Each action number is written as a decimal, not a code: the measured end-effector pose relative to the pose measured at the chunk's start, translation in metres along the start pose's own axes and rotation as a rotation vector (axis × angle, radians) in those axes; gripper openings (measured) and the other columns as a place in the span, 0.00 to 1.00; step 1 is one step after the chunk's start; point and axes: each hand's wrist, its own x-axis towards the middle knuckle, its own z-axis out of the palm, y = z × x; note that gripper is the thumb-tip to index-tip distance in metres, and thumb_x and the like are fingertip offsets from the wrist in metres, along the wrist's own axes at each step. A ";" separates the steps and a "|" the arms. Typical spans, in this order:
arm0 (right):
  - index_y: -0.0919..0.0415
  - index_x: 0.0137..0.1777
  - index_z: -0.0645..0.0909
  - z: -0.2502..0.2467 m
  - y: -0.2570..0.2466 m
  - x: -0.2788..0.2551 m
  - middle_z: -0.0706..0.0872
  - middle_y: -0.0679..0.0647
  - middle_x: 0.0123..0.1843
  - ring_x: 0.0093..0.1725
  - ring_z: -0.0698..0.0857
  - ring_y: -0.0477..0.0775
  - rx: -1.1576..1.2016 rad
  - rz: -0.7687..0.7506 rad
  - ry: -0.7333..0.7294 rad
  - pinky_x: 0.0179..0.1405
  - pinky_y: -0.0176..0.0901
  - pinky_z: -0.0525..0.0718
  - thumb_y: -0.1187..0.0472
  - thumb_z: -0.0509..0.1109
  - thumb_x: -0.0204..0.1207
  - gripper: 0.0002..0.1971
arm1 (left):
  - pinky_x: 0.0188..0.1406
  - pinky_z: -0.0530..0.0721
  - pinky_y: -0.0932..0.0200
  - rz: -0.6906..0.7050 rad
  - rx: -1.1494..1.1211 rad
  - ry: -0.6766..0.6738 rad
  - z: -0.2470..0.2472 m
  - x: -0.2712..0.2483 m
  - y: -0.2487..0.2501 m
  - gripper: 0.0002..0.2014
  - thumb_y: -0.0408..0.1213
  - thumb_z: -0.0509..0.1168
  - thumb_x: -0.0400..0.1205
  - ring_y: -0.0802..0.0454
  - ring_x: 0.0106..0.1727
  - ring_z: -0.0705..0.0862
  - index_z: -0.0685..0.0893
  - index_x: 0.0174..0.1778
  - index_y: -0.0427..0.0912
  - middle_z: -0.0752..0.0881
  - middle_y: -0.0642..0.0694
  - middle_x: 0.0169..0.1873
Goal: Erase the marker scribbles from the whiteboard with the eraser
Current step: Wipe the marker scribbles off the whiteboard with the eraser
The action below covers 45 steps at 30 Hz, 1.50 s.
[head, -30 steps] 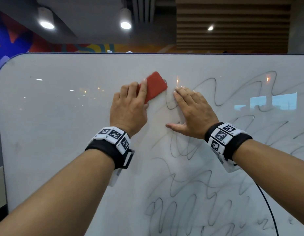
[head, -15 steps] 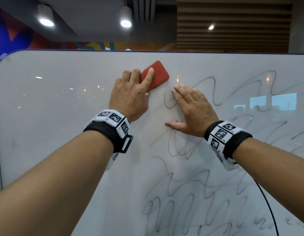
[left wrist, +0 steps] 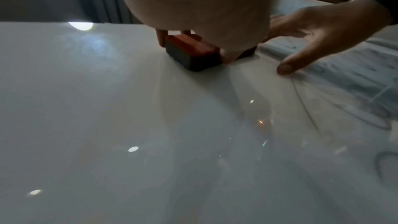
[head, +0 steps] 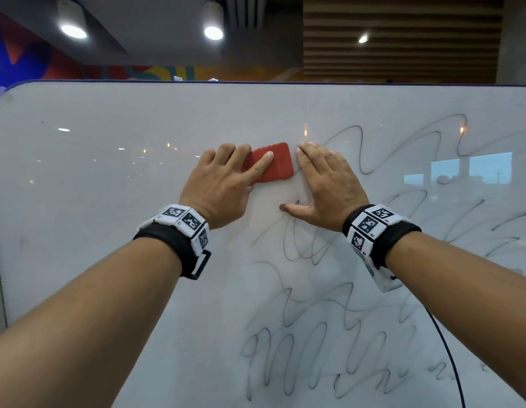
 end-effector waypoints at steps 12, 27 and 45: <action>0.70 0.81 0.64 0.001 -0.002 -0.003 0.67 0.64 0.83 0.81 0.66 0.65 0.015 0.010 -0.043 0.80 0.62 0.65 0.30 0.70 0.65 0.54 | 0.52 0.77 0.42 0.037 0.010 -0.010 -0.002 -0.012 0.005 0.34 0.42 0.66 0.77 0.36 0.59 0.74 0.70 0.82 0.49 0.77 0.38 0.65; 0.70 0.84 0.59 -0.002 -0.023 -0.018 0.62 0.64 0.85 0.84 0.60 0.66 -0.020 0.017 -0.162 0.81 0.63 0.64 0.28 0.69 0.66 0.57 | 0.57 0.75 0.41 -0.241 -0.137 0.009 0.003 -0.028 0.021 0.35 0.42 0.69 0.77 0.36 0.64 0.73 0.69 0.82 0.53 0.77 0.41 0.67; 0.66 0.87 0.50 -0.002 -0.018 -0.032 0.51 0.62 0.88 0.87 0.50 0.63 -0.047 -0.026 -0.265 0.85 0.63 0.54 0.24 0.72 0.60 0.66 | 0.53 0.77 0.42 -0.026 -0.073 0.017 0.018 -0.064 0.042 0.34 0.41 0.68 0.77 0.36 0.60 0.74 0.70 0.81 0.51 0.77 0.39 0.64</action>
